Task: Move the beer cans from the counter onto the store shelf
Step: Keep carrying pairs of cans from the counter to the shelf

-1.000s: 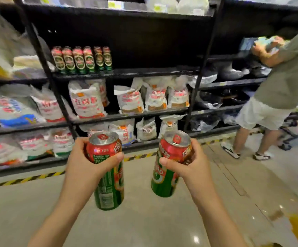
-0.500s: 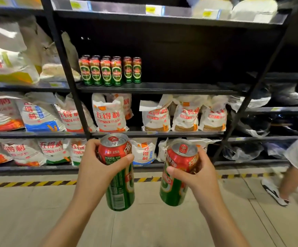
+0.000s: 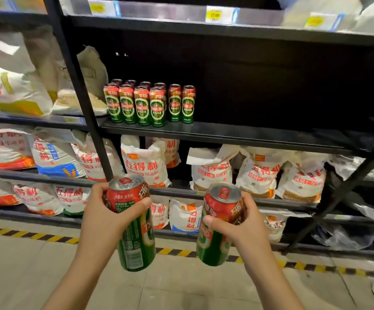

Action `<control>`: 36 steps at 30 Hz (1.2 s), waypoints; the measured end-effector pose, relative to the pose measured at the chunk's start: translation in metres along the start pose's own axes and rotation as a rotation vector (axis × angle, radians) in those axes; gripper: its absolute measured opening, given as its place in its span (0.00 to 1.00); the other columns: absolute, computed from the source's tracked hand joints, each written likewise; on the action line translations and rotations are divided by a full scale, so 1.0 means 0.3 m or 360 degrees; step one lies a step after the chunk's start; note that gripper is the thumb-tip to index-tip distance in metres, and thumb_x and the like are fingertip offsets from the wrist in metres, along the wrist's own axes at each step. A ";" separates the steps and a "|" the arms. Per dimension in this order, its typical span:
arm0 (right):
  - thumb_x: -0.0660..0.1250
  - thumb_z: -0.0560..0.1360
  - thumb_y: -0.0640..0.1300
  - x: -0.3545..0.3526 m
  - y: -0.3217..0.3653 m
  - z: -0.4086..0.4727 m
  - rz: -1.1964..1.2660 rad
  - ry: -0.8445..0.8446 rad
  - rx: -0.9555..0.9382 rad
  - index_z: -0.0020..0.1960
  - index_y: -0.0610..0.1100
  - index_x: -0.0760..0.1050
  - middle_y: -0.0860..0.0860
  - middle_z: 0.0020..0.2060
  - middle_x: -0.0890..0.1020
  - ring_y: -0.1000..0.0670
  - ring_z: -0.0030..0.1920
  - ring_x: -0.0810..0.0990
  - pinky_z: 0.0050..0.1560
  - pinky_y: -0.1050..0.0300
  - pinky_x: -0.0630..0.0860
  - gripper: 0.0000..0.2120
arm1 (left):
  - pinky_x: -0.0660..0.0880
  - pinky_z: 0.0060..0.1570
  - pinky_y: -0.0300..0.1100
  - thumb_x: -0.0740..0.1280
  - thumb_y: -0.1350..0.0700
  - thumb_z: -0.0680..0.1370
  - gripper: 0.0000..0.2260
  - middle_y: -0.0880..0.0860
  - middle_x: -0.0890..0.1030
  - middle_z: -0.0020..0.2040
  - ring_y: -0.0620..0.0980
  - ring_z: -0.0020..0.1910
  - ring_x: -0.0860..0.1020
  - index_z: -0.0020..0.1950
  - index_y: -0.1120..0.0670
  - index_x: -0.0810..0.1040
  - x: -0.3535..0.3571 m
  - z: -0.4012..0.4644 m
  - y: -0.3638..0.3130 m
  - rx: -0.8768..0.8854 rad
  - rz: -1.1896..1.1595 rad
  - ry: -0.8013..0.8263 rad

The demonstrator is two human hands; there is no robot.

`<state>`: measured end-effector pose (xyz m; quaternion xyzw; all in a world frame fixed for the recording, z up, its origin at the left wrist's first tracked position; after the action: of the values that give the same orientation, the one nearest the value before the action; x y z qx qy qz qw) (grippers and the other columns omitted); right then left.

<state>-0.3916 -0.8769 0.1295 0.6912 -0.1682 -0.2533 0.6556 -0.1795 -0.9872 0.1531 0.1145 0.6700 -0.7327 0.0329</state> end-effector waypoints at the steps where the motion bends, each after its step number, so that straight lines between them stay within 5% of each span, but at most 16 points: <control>1: 0.80 0.59 0.43 0.007 -0.002 0.043 0.0003 0.0013 0.0004 0.50 0.58 0.70 0.60 0.47 0.79 0.58 0.49 0.77 0.42 0.63 0.74 0.27 | 0.74 0.45 0.49 0.75 0.46 0.57 0.30 0.47 0.78 0.49 0.46 0.48 0.77 0.56 0.50 0.70 0.013 0.046 0.005 0.0000 0.0009 -0.0022; 4: 0.80 0.59 0.44 0.036 -0.011 0.185 -0.0009 0.0011 0.0005 0.52 0.56 0.72 0.58 0.48 0.81 0.57 0.49 0.79 0.43 0.62 0.75 0.27 | 0.74 0.41 0.46 0.77 0.51 0.62 0.26 0.47 0.78 0.47 0.46 0.46 0.77 0.55 0.51 0.70 0.063 0.198 0.024 0.0018 0.0030 -0.0036; 8: 0.80 0.59 0.43 0.085 -0.016 0.403 -0.0012 -0.0005 0.0001 0.55 0.56 0.71 0.57 0.50 0.80 0.56 0.51 0.79 0.43 0.63 0.75 0.29 | 0.73 0.40 0.43 0.81 0.45 0.54 0.34 0.47 0.79 0.46 0.45 0.45 0.78 0.54 0.51 0.71 0.139 0.430 0.042 0.0049 0.0014 0.0005; 14: 0.80 0.54 0.51 0.143 0.020 0.739 -0.0034 -0.0084 -0.0060 0.56 0.56 0.71 0.56 0.50 0.80 0.59 0.48 0.80 0.41 0.66 0.77 0.33 | 0.71 0.37 0.38 0.79 0.53 0.63 0.21 0.47 0.78 0.45 0.43 0.43 0.77 0.46 0.46 0.69 0.287 0.810 0.028 0.0133 -0.0007 0.0123; 19: 0.80 0.57 0.47 0.185 0.036 0.977 -0.0027 -0.0157 -0.0147 0.54 0.53 0.72 0.58 0.46 0.81 0.59 0.46 0.81 0.41 0.68 0.77 0.29 | 0.70 0.38 0.34 0.78 0.55 0.63 0.25 0.46 0.77 0.48 0.40 0.44 0.77 0.54 0.53 0.70 0.399 1.065 0.007 0.0200 -0.0025 0.0235; 26: 0.79 0.57 0.50 0.209 0.065 1.205 -0.0054 -0.0172 -0.0219 0.56 0.53 0.73 0.56 0.48 0.82 0.56 0.49 0.81 0.45 0.63 0.78 0.30 | 0.75 0.46 0.39 0.79 0.53 0.62 0.25 0.44 0.78 0.50 0.41 0.47 0.78 0.53 0.47 0.71 0.551 1.290 -0.012 0.0228 -0.0104 0.0361; 36: 0.79 0.63 0.41 0.250 0.077 1.502 -0.0024 -0.0080 -0.0263 0.58 0.53 0.71 0.55 0.52 0.81 0.57 0.52 0.81 0.49 0.61 0.79 0.29 | 0.73 0.42 0.24 0.79 0.53 0.64 0.27 0.41 0.79 0.51 0.33 0.47 0.77 0.58 0.44 0.72 0.691 1.449 -0.028 0.0279 -0.0140 0.0418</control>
<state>-0.5851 -1.2912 0.1374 0.6294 -0.1581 -0.2885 0.7041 -0.4364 -1.3946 0.1505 0.1822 0.6064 -0.7679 -0.0972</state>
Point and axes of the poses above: each hand's wrist, its own z-axis towards the middle knuckle, its own x-axis out of the palm, y = z × x, the point moved 2 cm from there along z, towards the middle knuckle
